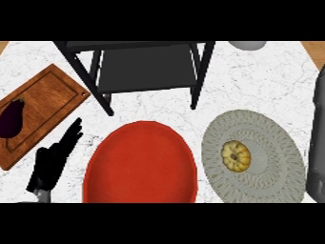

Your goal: Pick the pear from the placemat and place it in the tiered shelf

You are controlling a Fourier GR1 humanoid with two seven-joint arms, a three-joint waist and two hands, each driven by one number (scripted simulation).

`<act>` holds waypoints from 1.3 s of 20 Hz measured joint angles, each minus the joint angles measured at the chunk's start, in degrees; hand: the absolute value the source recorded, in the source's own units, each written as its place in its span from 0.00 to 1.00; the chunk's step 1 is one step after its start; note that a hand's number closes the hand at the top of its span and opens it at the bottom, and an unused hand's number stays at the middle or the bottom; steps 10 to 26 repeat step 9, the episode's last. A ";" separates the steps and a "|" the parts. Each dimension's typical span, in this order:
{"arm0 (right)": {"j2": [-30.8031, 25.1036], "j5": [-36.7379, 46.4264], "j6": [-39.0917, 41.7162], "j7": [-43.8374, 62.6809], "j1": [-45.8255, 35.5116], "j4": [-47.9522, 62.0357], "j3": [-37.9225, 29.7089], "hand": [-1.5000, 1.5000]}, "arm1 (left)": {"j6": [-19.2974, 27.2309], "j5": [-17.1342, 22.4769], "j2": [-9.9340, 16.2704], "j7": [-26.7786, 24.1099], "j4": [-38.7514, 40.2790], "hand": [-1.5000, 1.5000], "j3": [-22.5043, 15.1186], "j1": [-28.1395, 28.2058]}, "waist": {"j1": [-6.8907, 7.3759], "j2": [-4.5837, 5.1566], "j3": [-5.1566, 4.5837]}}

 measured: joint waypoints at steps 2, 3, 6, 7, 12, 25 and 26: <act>-0.86 -2.03 3.50 0.17 5.59 -6.56 0.19 0.00 | 0.13 -0.28 -0.50 -0.32 -0.22 0.50 -0.39 0.16 | 0.26 0.15 0.01; -1.72 -3.20 5.74 0.99 7.70 -9.82 0.15 0.00 | 0.26 -0.40 -0.69 -0.19 -0.13 0.50 -0.41 -0.04 | 0.35 0.21 0.05; -3.59 -6.74 10.80 2.55 14.03 -18.55 -0.24 0.00 | 0.09 -0.58 -1.07 -0.35 -0.61 0.50 -0.67 0.16 | 0.95 0.44 0.03; -3.76 -7.68 12.19 3.37 16.06 -21.59 -0.08 0.00 | 0.20 -0.77 -1.39 -0.77 -0.32 0.50 -0.75 0.05 | 1.11 0.49 0.05; -4.49 -9.10 14.29 4.88 19.32 -25.36 -0.01 0.00 | -0.62 -0.43 -0.78 -0.06 -0.34 0.50 -0.09 -0.62 | 1.49 0.65 0.02; -4.49 -9.10 14.29 4.88 19.32 -25.36 -0.01 0.00 | -0.62 -0.43 -0.78 -0.06 -0.34 0.50 -0.09 -0.62 | 1.49 0.65 0.02; -4.49 -9.10 14.29 4.88 19.32 -25.36 -0.01 0.00 | -0.62 -0.43 -0.78 -0.06 -0.34 0.50 -0.09 -0.62 | 1.49 0.65 0.02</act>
